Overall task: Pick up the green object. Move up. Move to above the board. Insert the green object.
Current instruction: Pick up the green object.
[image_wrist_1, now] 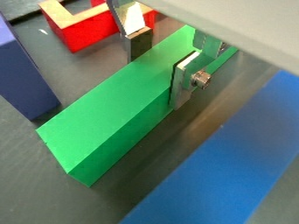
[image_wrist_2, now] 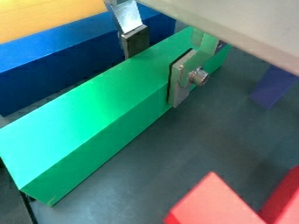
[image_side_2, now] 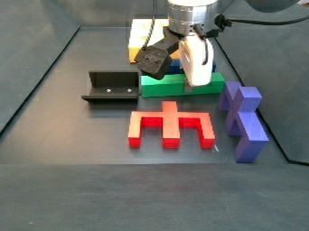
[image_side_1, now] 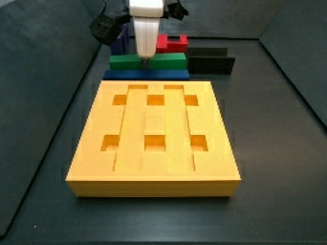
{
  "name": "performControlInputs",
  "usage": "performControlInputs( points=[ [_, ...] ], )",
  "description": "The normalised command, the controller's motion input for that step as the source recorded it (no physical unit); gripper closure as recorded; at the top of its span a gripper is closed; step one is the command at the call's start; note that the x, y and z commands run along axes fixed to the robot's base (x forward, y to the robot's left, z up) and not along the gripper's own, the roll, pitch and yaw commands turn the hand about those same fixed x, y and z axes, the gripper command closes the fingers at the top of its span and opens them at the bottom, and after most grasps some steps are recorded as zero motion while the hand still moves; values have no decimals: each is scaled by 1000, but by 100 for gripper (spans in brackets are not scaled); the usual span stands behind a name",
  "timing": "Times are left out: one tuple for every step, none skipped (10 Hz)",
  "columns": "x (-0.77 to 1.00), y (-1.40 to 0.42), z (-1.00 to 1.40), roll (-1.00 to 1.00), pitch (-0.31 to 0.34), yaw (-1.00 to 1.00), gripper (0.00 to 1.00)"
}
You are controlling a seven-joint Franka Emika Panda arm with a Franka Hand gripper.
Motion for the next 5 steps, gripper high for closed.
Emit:
performControlInputs(
  points=[
    [0,0,0,0,0,0,100],
    [0,0,0,0,0,0,100],
    [0,0,0,0,0,0,100],
    [0,0,0,0,0,0,100],
    [0,0,0,0,0,0,100]
  ],
)
